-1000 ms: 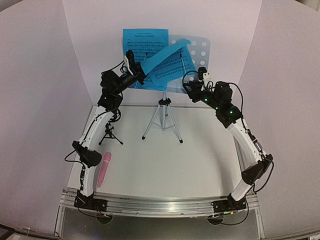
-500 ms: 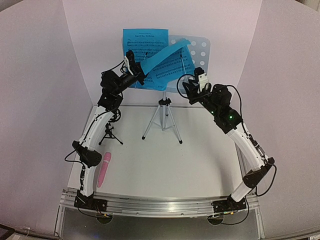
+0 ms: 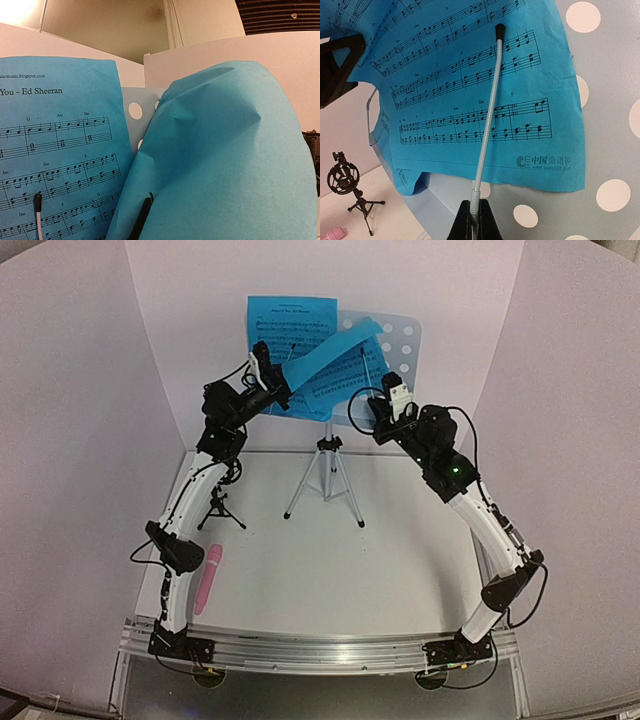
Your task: Set up the instrument practice props
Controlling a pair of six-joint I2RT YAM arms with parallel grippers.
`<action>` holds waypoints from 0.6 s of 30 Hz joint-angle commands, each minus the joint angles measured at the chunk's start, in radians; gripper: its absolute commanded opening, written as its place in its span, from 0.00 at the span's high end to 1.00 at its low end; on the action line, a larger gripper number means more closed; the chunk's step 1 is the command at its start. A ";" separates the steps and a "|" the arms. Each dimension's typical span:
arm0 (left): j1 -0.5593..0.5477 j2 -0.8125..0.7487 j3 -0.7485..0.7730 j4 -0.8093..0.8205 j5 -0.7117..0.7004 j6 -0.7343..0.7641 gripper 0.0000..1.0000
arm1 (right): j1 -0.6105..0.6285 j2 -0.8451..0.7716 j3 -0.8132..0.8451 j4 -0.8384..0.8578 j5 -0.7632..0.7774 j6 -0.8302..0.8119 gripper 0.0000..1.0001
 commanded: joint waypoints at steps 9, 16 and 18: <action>-0.019 0.050 0.055 0.087 0.004 0.067 1.00 | 0.008 -0.108 -0.216 0.284 -0.130 -0.026 1.00; -0.030 0.052 0.061 0.085 0.004 0.067 1.00 | 0.008 -0.095 -0.210 0.291 -0.196 -0.029 1.00; -0.030 0.050 0.063 0.092 -0.003 0.065 1.00 | 0.006 -0.098 -0.213 0.292 -0.218 -0.026 1.00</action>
